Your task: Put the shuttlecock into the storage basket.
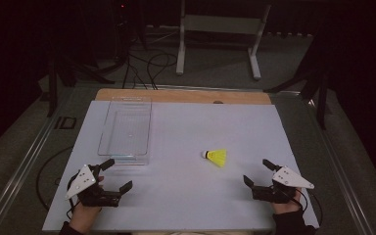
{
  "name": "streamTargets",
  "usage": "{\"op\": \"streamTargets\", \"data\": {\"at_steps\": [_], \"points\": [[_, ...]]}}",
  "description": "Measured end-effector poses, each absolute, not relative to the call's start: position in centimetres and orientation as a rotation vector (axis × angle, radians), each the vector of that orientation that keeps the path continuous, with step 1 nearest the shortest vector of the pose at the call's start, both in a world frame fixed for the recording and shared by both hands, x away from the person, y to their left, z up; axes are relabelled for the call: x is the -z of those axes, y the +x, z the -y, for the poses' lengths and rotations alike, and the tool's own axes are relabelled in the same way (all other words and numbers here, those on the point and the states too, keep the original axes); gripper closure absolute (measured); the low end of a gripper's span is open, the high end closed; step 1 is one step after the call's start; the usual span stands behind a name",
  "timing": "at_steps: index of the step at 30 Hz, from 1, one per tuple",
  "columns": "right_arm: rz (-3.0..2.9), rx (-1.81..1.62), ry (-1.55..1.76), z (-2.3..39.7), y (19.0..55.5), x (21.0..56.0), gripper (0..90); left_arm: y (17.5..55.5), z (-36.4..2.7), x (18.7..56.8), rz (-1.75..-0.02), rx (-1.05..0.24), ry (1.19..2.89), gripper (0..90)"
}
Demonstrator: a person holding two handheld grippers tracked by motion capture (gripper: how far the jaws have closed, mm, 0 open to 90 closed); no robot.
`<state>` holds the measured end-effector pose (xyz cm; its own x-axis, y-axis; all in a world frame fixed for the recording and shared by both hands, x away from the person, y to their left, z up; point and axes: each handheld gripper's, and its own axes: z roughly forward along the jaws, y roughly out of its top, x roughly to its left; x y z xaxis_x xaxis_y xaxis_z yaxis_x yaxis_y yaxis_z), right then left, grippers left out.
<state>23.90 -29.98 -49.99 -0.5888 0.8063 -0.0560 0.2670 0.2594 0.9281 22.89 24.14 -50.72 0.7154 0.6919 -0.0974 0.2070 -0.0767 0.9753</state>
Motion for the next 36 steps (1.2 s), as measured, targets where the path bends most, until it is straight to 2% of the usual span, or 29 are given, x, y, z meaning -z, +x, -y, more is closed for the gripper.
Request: {"op": "streamTargets", "data": {"at_steps": [36], "points": [[-2.002, -1.334, 0.974, 30.10, 23.91, 49.87, 9.0, 22.97, -23.90, 50.03, -0.761, -0.449, 1.632, 0.0]]}}
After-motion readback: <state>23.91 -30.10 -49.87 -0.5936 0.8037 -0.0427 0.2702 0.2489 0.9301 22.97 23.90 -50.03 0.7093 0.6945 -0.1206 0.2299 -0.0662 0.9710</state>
